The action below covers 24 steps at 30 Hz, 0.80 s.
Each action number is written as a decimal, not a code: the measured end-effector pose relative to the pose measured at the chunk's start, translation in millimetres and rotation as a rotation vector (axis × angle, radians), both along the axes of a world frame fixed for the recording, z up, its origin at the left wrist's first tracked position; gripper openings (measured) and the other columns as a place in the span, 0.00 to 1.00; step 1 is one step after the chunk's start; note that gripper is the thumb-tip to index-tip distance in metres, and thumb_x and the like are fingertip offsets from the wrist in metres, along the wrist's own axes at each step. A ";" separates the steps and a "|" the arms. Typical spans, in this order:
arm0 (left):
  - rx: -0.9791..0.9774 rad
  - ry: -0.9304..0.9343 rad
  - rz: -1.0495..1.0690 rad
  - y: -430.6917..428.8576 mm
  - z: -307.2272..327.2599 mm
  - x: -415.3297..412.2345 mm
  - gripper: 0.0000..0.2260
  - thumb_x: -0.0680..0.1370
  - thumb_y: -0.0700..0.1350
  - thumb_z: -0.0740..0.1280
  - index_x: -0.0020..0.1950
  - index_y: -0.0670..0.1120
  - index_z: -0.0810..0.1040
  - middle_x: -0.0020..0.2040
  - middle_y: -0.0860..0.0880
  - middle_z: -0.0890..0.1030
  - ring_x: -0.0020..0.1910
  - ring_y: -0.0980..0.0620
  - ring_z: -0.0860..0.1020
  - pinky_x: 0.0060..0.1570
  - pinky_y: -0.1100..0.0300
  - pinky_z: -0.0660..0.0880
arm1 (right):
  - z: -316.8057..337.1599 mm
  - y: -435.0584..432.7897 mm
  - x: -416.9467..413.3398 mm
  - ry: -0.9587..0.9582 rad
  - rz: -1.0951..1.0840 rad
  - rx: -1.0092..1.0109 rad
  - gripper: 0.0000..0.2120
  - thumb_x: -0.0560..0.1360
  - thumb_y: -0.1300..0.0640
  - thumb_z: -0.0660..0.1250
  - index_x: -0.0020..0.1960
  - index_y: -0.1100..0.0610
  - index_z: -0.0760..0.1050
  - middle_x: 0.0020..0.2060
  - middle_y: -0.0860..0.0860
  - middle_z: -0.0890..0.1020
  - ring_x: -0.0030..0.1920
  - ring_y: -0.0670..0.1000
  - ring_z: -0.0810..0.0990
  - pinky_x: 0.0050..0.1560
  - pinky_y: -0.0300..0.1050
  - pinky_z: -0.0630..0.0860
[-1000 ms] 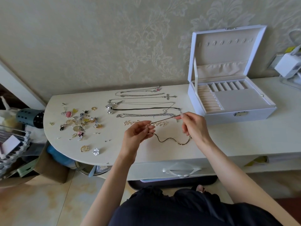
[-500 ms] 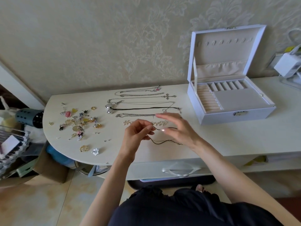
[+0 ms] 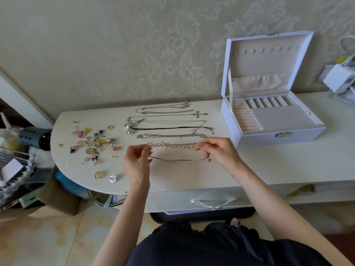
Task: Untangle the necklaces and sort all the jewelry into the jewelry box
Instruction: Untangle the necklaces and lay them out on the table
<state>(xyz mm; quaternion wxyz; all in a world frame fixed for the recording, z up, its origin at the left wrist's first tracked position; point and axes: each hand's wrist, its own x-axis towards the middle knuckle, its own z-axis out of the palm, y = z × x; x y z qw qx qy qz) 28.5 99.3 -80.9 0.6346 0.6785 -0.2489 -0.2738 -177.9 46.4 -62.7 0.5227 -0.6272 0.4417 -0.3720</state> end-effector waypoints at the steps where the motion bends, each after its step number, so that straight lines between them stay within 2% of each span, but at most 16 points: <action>1: 0.008 -0.009 0.028 -0.2 -1.6 1.8 0.04 0.77 0.38 0.64 0.44 0.44 0.75 0.41 0.47 0.81 0.41 0.53 0.80 0.32 0.66 0.74 | 0.0 -0.1 -1.1 -0.043 -0.022 0.019 0.07 0.75 0.60 0.68 0.40 0.59 0.81 0.25 0.44 0.76 0.33 0.45 0.74 0.41 0.30 0.71; 3: 0.017 -0.003 0.081 -0.4 -5.1 4.2 0.01 0.77 0.38 0.64 0.46 0.43 0.74 0.42 0.46 0.81 0.41 0.53 0.80 0.30 0.67 0.74 | -1.1 -0.9 -1.5 -0.124 -0.060 0.063 0.06 0.74 0.60 0.69 0.39 0.58 0.81 0.27 0.47 0.79 0.35 0.46 0.77 0.45 0.31 0.72; 6: 0.030 -0.005 0.154 -0.2 -5.9 5.0 0.01 0.77 0.38 0.64 0.48 0.42 0.74 0.42 0.47 0.80 0.42 0.52 0.80 0.30 0.66 0.74 | -3.7 -1.6 -0.1 -0.193 -0.053 0.099 0.04 0.72 0.61 0.70 0.39 0.59 0.79 0.28 0.49 0.81 0.37 0.49 0.81 0.50 0.40 0.76; 9: 0.032 -0.031 0.195 1.4 -2.4 2.4 0.02 0.77 0.38 0.63 0.46 0.44 0.73 0.40 0.49 0.80 0.41 0.53 0.79 0.30 0.66 0.73 | -4.9 -0.5 2.1 -0.306 -0.029 0.183 0.03 0.72 0.63 0.69 0.40 0.62 0.78 0.30 0.56 0.81 0.34 0.55 0.82 0.41 0.47 0.81; 11: 0.029 -0.026 0.198 2.5 -0.6 1.6 0.04 0.77 0.38 0.64 0.43 0.47 0.73 0.41 0.49 0.80 0.40 0.53 0.79 0.30 0.67 0.73 | -5.9 -1.2 1.9 -0.345 -0.036 0.216 0.04 0.72 0.62 0.69 0.41 0.62 0.77 0.30 0.56 0.81 0.34 0.55 0.82 0.36 0.44 0.79; 13: 0.019 0.016 0.185 2.4 1.0 1.9 0.05 0.76 0.39 0.64 0.42 0.48 0.73 0.41 0.49 0.80 0.40 0.54 0.79 0.30 0.69 0.73 | -7.8 -3.2 0.9 -0.352 -0.046 0.220 0.07 0.72 0.57 0.69 0.39 0.61 0.77 0.32 0.55 0.82 0.36 0.53 0.81 0.37 0.42 0.76; 16: -0.027 0.208 0.136 1.1 3.7 1.4 0.06 0.77 0.38 0.64 0.41 0.46 0.73 0.40 0.48 0.80 0.39 0.55 0.79 0.33 0.67 0.73 | -9.5 -5.5 -0.2 -0.414 -0.048 0.250 0.10 0.70 0.53 0.68 0.39 0.60 0.76 0.34 0.56 0.83 0.44 0.55 0.82 0.50 0.46 0.77; 18: -0.067 0.377 0.098 0.2 5.0 1.4 0.07 0.78 0.37 0.63 0.41 0.45 0.72 0.40 0.47 0.79 0.37 0.56 0.79 0.33 0.66 0.74 | -8.8 -5.8 0.5 -0.555 -0.014 0.343 0.09 0.71 0.55 0.66 0.39 0.61 0.74 0.30 0.55 0.80 0.44 0.58 0.82 0.56 0.52 0.76; 21: -0.122 0.599 0.072 -0.9 6.6 5.7 0.04 0.78 0.35 0.63 0.44 0.41 0.74 0.36 0.45 0.80 0.34 0.54 0.78 0.29 0.68 0.74 | -5.2 -4.8 2.4 -0.688 0.060 0.495 0.10 0.73 0.54 0.64 0.39 0.60 0.73 0.26 0.51 0.68 0.32 0.53 0.77 0.55 0.55 0.77; 24: -0.185 0.787 0.006 -0.1 7.5 9.4 0.05 0.77 0.34 0.62 0.42 0.39 0.75 0.31 0.47 0.80 0.29 0.56 0.77 0.28 0.70 0.74 | -2.9 -3.1 1.7 -0.694 0.114 0.533 0.10 0.73 0.57 0.64 0.49 0.62 0.76 0.27 0.50 0.68 0.28 0.48 0.71 0.47 0.48 0.79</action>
